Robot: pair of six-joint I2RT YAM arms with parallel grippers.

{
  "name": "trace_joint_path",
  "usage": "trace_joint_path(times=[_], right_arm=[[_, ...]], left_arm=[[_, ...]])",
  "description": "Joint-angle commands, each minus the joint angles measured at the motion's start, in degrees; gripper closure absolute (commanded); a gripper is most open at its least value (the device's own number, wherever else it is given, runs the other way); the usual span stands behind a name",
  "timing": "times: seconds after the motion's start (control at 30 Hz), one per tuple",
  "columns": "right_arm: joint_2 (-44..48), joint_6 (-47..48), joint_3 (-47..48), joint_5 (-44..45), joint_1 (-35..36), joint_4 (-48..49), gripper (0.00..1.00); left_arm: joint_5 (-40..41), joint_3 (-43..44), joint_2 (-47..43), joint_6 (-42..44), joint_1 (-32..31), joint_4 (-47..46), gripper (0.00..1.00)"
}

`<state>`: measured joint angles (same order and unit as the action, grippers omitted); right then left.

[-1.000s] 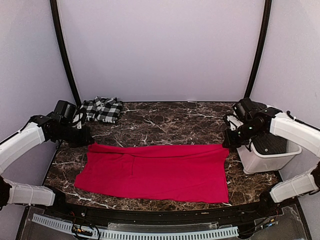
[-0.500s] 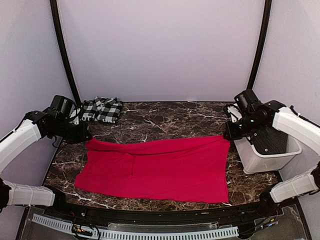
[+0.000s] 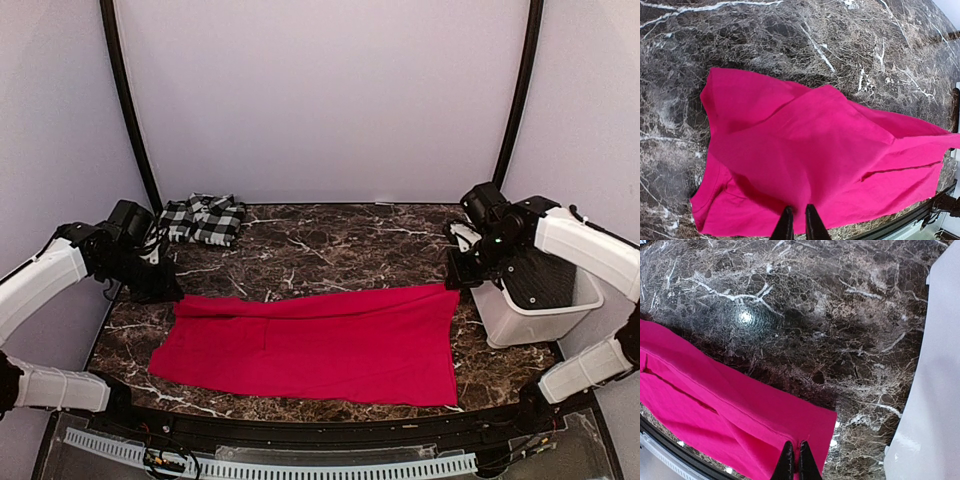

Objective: Fold and stack the mixed laundry pile
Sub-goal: Fold the 1/3-folded T-shirt at the center of the board, then adjust the rectangle-folded T-shirt at the center of the board.

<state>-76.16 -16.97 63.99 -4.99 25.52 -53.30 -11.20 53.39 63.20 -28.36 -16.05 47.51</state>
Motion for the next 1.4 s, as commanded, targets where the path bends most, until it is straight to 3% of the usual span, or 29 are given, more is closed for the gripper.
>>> trace_joint_path(times=[0.0,0.17,0.23,0.37,0.5,0.87,1.2,1.37], right_arm=[[0.86,-3.51,-4.76,-3.32,0.86,-0.48,1.0],[0.43,-5.82,-5.76,-2.35,4.03,-1.79,0.98],[-0.52,-5.65,-5.87,-2.78,4.98,-2.95,0.81],[-0.17,-6.13,-4.17,-0.69,7.1,-6.32,0.58],[2.01,-5.83,0.57,2.63,7.32,-6.87,0.5],[-16.11,-1.13,1.65,-10.39,9.02,11.53,0.58],[-27.98,-0.01,-0.38,-13.14,11.4,17.89,0.6],[-33.66,1.22,3.75,-12.03,11.4,19.31,0.59]], left_arm=[[2.79,-0.5,-1.01,-3.9,-0.47,5.16,0.88],[4.04,0.58,2.08,-4.23,-0.63,7.71,0.81],[5.8,0.99,1.92,-4.72,-0.64,8.71,0.78],[6.41,0.67,0.2,-5.18,-0.65,7.14,0.7],[3.98,0.73,0.1,-4.85,-0.65,4.3,0.61],[-9.09,-2.04,11.33,-7.99,-0.65,-19.43,0.59],[-7.4,-9.77,20.04,-13.08,-1.13,-25.93,0.62],[-7.39,-12.81,22.12,-15.74,5.25,-27.78,0.64]])
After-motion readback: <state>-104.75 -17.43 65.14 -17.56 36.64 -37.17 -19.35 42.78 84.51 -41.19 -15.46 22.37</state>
